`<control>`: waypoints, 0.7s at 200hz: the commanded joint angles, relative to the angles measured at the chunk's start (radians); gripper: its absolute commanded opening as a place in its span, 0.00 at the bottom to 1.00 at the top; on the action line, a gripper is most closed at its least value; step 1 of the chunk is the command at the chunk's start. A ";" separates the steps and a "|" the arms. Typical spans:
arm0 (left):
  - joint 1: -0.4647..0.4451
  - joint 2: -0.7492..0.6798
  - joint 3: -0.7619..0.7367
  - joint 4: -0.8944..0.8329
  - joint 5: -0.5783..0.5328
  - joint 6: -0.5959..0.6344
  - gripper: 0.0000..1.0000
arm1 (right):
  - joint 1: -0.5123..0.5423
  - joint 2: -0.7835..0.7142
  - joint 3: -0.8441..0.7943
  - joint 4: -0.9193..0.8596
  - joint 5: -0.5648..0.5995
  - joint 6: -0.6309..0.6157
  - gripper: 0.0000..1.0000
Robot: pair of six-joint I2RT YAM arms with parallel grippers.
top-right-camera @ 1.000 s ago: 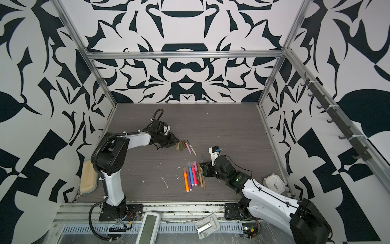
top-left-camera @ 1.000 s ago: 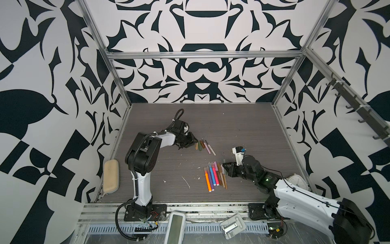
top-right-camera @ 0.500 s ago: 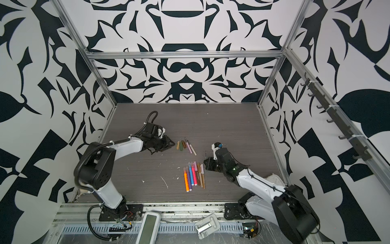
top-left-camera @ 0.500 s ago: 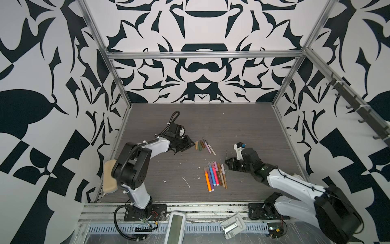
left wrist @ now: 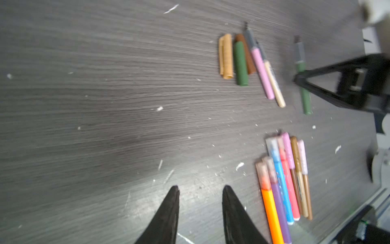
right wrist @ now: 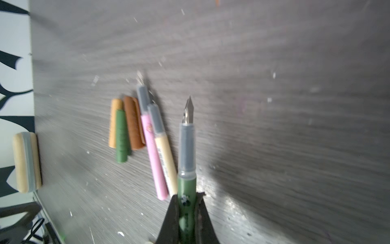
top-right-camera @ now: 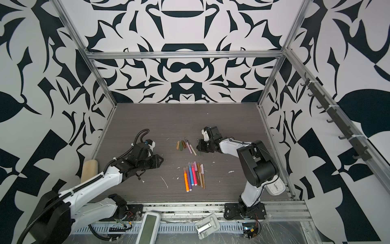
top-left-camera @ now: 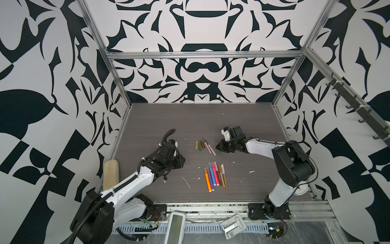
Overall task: Open the pen caps
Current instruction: 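Lower and release the green pen with the right gripper while the left withdraws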
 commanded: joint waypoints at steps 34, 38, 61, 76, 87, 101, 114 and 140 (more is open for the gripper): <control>-0.047 -0.111 -0.041 -0.034 -0.107 0.054 0.40 | -0.005 0.096 0.136 -0.117 -0.027 -0.015 0.00; -0.047 -0.117 -0.047 -0.021 -0.102 0.054 0.40 | -0.004 0.099 0.141 -0.121 -0.025 -0.014 0.00; -0.047 -0.150 -0.060 -0.008 -0.110 0.057 0.41 | -0.004 0.111 0.150 -0.126 -0.024 -0.010 0.01; -0.047 -0.163 -0.071 0.004 -0.108 0.057 0.43 | -0.005 0.123 0.156 -0.131 -0.029 -0.009 0.04; -0.047 -0.161 -0.070 0.004 -0.105 0.057 0.42 | -0.003 0.134 0.166 -0.139 -0.027 -0.009 0.06; -0.047 -0.155 -0.068 0.006 -0.102 0.057 0.43 | 0.002 0.145 0.181 -0.155 -0.020 -0.011 0.10; -0.047 -0.149 -0.066 0.008 -0.100 0.057 0.43 | 0.006 0.157 0.198 -0.167 -0.010 -0.013 0.13; -0.047 -0.139 -0.063 0.010 -0.097 0.057 0.42 | 0.019 0.175 0.228 -0.193 0.021 -0.016 0.13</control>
